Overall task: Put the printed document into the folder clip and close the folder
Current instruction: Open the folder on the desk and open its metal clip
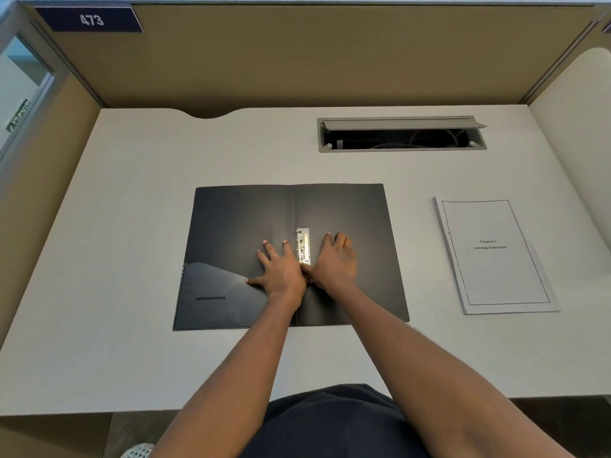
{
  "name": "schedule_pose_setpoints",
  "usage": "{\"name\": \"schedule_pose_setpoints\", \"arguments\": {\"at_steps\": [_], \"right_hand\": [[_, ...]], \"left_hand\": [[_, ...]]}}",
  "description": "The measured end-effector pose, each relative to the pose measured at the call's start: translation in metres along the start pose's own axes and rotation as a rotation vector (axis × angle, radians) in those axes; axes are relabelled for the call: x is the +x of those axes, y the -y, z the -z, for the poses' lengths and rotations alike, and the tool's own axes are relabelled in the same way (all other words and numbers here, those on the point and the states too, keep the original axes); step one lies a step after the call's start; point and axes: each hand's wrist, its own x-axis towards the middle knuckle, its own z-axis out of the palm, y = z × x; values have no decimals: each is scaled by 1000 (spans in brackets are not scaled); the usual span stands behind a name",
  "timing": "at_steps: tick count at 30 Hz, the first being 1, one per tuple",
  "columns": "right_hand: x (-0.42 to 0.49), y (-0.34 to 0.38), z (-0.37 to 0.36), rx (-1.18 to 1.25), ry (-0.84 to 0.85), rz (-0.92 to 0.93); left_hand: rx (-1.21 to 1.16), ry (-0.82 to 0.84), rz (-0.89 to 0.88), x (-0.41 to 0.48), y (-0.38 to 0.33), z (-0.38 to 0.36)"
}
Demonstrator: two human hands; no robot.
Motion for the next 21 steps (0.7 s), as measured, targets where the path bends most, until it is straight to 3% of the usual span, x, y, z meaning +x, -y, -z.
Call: {"name": "schedule_pose_setpoints", "arguments": {"at_steps": [21], "right_hand": [[3,2,9,29,71,-8]], "left_hand": [[-5,-4,-6,0,-1,1]]}}
